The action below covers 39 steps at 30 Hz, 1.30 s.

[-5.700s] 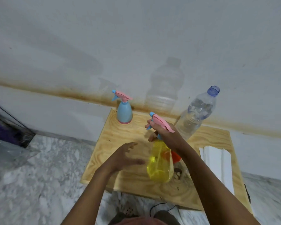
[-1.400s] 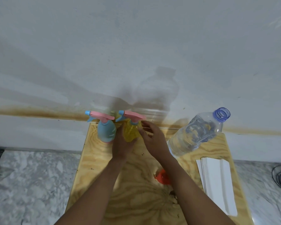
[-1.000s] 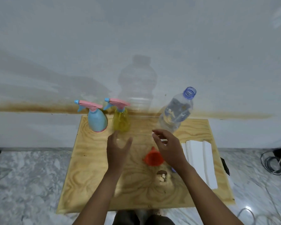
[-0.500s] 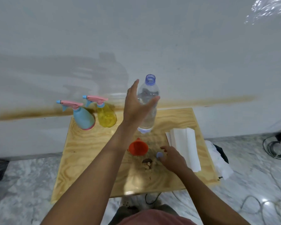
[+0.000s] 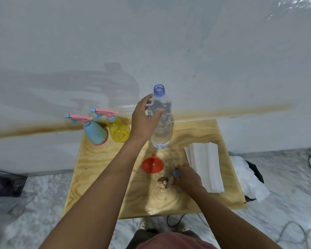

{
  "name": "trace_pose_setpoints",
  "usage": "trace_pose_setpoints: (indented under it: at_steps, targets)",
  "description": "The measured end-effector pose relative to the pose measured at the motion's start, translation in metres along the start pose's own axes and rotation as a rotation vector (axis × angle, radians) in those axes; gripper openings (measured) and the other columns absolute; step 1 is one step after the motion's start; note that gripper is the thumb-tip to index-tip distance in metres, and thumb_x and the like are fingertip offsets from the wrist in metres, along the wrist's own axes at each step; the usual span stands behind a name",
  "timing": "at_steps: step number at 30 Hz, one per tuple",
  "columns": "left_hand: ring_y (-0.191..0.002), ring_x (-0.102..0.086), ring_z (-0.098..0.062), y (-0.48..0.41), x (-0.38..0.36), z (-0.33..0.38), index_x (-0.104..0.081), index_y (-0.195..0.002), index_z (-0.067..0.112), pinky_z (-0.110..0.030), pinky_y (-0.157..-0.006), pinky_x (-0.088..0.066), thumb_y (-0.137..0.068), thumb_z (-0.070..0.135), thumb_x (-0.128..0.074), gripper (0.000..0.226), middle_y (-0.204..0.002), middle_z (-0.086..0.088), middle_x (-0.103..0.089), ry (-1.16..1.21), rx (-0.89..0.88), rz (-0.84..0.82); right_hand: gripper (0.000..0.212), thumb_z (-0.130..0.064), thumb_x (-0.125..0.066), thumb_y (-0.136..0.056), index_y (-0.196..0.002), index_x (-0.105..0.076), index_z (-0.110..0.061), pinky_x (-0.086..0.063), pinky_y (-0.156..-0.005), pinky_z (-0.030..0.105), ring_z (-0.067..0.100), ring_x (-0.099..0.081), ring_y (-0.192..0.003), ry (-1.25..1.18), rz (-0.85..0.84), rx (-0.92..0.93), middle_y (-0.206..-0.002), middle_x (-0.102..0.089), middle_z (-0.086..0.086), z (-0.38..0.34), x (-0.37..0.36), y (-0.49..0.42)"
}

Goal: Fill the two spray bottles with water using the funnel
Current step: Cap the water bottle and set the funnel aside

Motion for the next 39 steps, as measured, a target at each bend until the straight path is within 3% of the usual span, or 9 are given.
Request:
trace_pose_setpoints:
  at_steps: [2, 4, 7, 11, 15, 20, 27, 34, 39]
  targets:
    - [-0.113, -0.057, -0.015, -0.001, 0.001, -0.001, -0.051, -0.137, 0.021, -0.019, -0.084, -0.053, -0.083, 0.024, -0.079, 0.061, -0.124, 0.002, -0.058, 0.003, -0.002, -0.009, 0.034, -0.032, -0.057, -0.090, -0.122, -0.059, -0.026, -0.050, -0.087, 0.033, 0.018, -0.061, -0.107, -0.053, 0.021, -0.003, -0.121, -0.057, -0.003, 0.000, 0.003, -0.001]
    - [-0.113, -0.057, -0.014, -0.002, 0.001, -0.001, -0.051, -0.137, 0.021, -0.015, -0.081, -0.051, -0.083, 0.023, -0.079, 0.061, -0.124, 0.002, -0.058, 0.009, -0.002, -0.016, 0.030, -0.036, -0.057, -0.090, -0.117, -0.061, -0.024, -0.051, -0.085, 0.033, 0.016, -0.062, -0.100, -0.157, 0.082, -0.001, -0.117, -0.060, -0.003, -0.003, 0.013, -0.001]
    - [-0.113, -0.056, -0.013, -0.001, 0.001, -0.003, -0.051, -0.136, 0.024, -0.026, -0.086, -0.054, -0.083, 0.022, -0.079, 0.060, -0.122, 0.003, -0.057, 0.030, 0.003, -0.019, 0.032, -0.041, -0.063, -0.087, -0.113, -0.063, -0.023, -0.052, -0.078, 0.028, 0.009, -0.061, -0.088, -0.302, 0.221, 0.060, -0.108, -0.063, -0.006, -0.019, 0.047, 0.000]
    - [-0.111, -0.055, -0.012, -0.002, 0.000, -0.003, -0.052, -0.136, 0.023, -0.027, -0.086, -0.054, -0.082, 0.020, -0.079, 0.060, -0.121, 0.004, -0.057, 0.046, -0.018, -0.017, 0.035, -0.034, -0.074, -0.082, -0.112, -0.066, -0.018, -0.053, -0.070, 0.025, 0.005, -0.061, -0.078, -0.412, 0.440, 0.260, -0.098, -0.065, -0.005, -0.055, 0.123, 0.008]
    - [-0.108, -0.056, -0.010, -0.003, 0.001, -0.004, -0.054, -0.133, 0.024, -0.034, -0.088, -0.056, -0.080, 0.022, -0.082, 0.060, -0.117, 0.005, -0.057, 0.046, -0.032, -0.005, 0.031, -0.033, -0.071, -0.079, -0.108, -0.069, -0.021, -0.046, -0.066, 0.016, 0.006, -0.059, -0.078, -0.466, 0.614, 0.431, -0.093, -0.063, -0.008, -0.096, 0.200, 0.021]
    - [-0.105, -0.055, -0.010, -0.003, 0.000, -0.005, -0.054, -0.133, 0.023, -0.040, -0.093, -0.054, -0.079, 0.018, -0.082, 0.061, -0.116, 0.004, -0.057, 0.092, -0.031, -0.008, 0.027, -0.032, -0.069, -0.087, -0.114, -0.066, -0.028, -0.052, -0.075, 0.022, 0.004, -0.062, -0.087, -0.427, 0.600, 0.558, -0.103, -0.061, -0.013, -0.144, 0.261, 0.028]
    - [-0.106, -0.054, -0.011, -0.003, -0.001, -0.008, -0.054, -0.134, 0.022, -0.041, -0.094, -0.053, -0.080, 0.019, -0.080, 0.060, -0.118, 0.004, -0.056, 0.097, -0.024, -0.018, 0.034, -0.038, -0.062, -0.090, -0.123, -0.063, -0.032, -0.052, -0.084, 0.030, 0.002, -0.060, -0.089, -0.083, 0.432, 0.583, -0.109, -0.056, -0.017, -0.180, 0.282, 0.010]
    - [-0.110, -0.056, -0.012, -0.005, -0.002, -0.010, -0.053, -0.135, 0.025, -0.035, -0.090, -0.054, -0.081, 0.022, -0.080, 0.061, -0.117, 0.007, -0.056, 0.086, -0.030, -0.015, 0.036, -0.042, -0.054, -0.094, -0.129, -0.059, -0.034, -0.045, -0.078, 0.028, 0.005, -0.062, -0.093, 0.145, 0.346, 0.574, -0.119, -0.056, -0.014, -0.194, 0.288, 0.003]
    - [-0.103, -0.053, 0.000, -0.004, -0.001, -0.010, -0.053, -0.134, 0.026, -0.032, -0.092, -0.053, -0.081, 0.021, -0.080, 0.060, -0.117, 0.008, -0.056, 0.096, -0.026, -0.011, 0.036, -0.047, -0.056, -0.093, -0.124, -0.061, -0.031, -0.039, -0.072, 0.027, 0.008, -0.060, -0.089, 0.241, 0.341, 0.546, -0.119, -0.057, -0.013, -0.200, 0.288, 0.000]
Point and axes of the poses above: each hand's wrist, its own y-axis away from the middle knuckle, its own x-axis out of the back of the hand, z = x × y, the point moved 5 cm from there along -y, towards the middle knuckle
